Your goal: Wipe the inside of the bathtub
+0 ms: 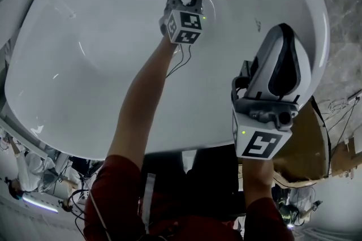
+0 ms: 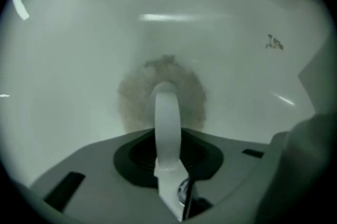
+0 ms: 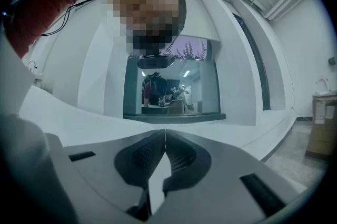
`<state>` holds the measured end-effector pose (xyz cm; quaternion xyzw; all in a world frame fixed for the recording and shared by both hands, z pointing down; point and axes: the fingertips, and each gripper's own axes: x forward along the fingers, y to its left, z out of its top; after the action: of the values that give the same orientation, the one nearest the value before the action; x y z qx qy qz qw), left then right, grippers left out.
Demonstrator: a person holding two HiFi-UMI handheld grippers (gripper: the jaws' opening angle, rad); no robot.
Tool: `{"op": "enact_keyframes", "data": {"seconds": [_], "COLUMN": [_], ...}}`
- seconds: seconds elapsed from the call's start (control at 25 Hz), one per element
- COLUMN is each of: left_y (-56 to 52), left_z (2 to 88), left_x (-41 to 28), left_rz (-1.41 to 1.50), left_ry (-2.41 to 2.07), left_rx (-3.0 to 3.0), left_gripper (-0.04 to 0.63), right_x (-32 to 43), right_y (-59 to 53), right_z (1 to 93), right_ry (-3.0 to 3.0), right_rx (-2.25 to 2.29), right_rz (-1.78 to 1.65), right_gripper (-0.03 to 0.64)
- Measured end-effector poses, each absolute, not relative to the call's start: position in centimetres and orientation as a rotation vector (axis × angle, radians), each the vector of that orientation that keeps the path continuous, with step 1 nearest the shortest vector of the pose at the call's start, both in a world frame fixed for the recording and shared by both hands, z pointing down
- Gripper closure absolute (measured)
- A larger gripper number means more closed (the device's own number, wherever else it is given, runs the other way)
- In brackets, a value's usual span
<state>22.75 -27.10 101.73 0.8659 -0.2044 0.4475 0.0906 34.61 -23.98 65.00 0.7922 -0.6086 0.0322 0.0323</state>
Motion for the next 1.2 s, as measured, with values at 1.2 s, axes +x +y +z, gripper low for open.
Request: {"op": "enact_keyframes", "data": {"seconds": [1.2], "left_y": [-30.3], "left_z": [69.6], "left_x": [21.7], "left_rz": [0.754], "left_ry": [-0.972], "left_rx": [2.656], "left_gripper": [0.502], "right_x": [32.1], "right_y": [-20.4], "right_z": [46.4], "right_ry": [-1.913], "right_rx": [2.416], "right_rz": [-0.173], "right_gripper": [0.604]}}
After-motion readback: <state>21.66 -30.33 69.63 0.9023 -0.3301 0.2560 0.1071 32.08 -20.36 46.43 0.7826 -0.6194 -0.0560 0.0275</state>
